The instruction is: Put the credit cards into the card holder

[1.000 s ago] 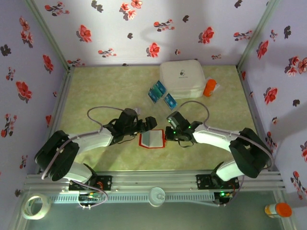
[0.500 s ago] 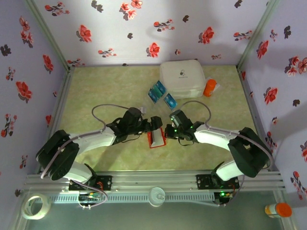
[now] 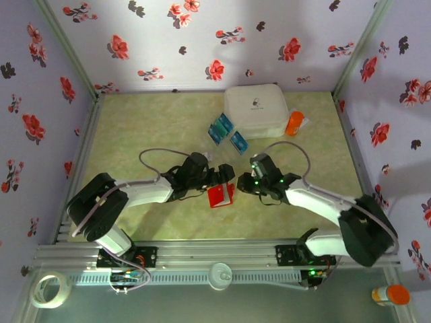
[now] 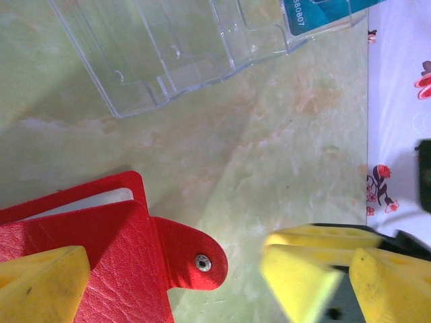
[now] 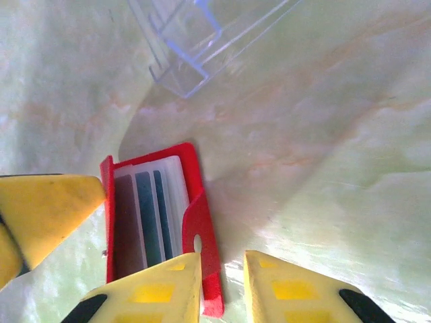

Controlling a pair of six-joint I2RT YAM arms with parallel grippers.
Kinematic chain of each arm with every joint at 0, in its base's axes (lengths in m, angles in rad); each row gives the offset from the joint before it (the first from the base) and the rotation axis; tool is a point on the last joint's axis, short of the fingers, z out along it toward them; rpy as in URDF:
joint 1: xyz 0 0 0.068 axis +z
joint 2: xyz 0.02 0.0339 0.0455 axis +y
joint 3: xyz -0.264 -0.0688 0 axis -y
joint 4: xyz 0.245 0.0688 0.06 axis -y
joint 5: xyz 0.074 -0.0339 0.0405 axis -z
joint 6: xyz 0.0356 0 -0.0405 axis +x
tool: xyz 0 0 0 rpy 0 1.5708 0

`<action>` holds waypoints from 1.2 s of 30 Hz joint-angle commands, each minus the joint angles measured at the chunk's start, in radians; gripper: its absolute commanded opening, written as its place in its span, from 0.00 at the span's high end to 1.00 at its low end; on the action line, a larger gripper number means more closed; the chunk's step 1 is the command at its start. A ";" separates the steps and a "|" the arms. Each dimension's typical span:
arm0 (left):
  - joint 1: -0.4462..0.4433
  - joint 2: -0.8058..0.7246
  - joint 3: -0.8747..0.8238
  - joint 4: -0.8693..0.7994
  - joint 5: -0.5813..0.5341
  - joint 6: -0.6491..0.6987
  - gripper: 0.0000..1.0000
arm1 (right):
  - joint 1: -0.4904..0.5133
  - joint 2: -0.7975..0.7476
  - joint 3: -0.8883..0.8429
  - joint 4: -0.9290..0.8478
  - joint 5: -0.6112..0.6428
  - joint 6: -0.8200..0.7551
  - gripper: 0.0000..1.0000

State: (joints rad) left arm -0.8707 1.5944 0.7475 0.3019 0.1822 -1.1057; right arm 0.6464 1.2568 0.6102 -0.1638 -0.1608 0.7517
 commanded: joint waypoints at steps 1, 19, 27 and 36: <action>-0.013 0.019 0.003 0.028 -0.041 -0.022 0.00 | -0.040 -0.095 -0.032 -0.124 0.025 -0.026 0.76; -0.090 0.081 0.072 -0.293 -0.262 0.061 0.00 | -0.091 -0.298 -0.092 -0.207 -0.022 -0.027 0.74; -0.065 0.012 0.120 -0.317 -0.205 0.104 0.00 | -0.091 -0.292 -0.081 -0.163 -0.073 -0.019 0.74; 0.027 -0.051 0.150 -0.309 -0.103 0.119 0.00 | 0.062 -0.225 0.014 -0.150 -0.007 0.029 0.75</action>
State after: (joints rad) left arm -0.8688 1.5768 0.8761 0.0196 0.0372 -1.0138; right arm 0.6563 1.0130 0.5587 -0.3309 -0.2081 0.7605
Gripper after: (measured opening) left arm 0.998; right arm 0.255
